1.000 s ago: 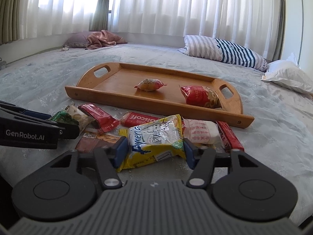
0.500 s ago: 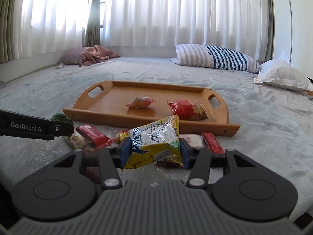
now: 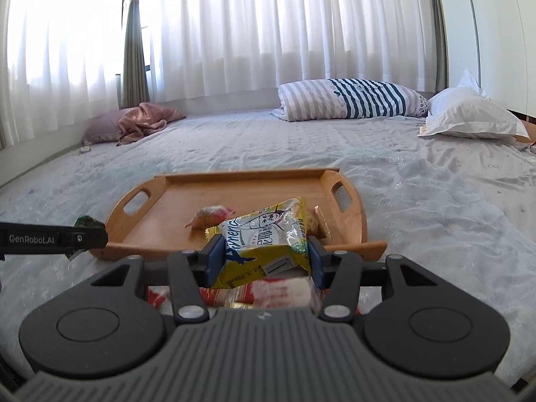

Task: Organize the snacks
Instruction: 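Carry both bags onto the tray and open both grippers to release them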

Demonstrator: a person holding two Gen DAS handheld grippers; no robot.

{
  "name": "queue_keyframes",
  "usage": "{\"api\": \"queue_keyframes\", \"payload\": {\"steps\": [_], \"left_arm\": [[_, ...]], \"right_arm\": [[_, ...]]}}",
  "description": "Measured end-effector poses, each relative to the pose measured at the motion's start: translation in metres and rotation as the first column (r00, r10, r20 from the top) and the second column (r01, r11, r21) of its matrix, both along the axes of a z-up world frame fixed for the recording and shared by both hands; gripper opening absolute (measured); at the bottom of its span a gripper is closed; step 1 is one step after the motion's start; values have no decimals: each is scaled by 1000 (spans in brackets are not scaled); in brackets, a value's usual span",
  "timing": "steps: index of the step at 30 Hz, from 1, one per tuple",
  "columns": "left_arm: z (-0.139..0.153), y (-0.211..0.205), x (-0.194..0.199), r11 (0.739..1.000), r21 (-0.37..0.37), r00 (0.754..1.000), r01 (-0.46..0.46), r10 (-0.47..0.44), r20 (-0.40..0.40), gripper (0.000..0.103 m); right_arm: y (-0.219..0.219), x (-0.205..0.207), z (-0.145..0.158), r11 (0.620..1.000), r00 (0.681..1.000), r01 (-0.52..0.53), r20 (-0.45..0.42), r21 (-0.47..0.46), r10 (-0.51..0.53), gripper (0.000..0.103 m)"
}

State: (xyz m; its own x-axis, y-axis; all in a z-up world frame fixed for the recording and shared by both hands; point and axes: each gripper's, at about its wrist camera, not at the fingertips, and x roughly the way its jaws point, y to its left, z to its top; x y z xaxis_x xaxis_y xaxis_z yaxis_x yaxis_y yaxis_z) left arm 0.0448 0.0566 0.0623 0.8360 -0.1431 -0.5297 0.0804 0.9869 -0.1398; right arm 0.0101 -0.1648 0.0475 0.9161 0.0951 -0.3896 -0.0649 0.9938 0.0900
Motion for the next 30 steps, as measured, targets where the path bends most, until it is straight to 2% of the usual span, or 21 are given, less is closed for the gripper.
{"api": "queue_keyframes", "payload": {"steps": [8,15,21,30], "left_arm": [[15,1,34,1000,-10,1000,-15,15,10,53],[19,-1,74,998,-7,998,-59,59,6,53],[8,-7,109,996,11,995,-94,94,-27,53],[-20,-21,144,993,33,989,-110,113,-97,53]], "right_arm": [[-28,36,20,994,1000,5,-7,109,-4,55],[-43,79,28,990,1000,18,-27,142,-14,55],[-52,118,24,986,997,20,-77,164,-7,55],[-57,166,-3,981,985,32,-175,192,2,55]]}}
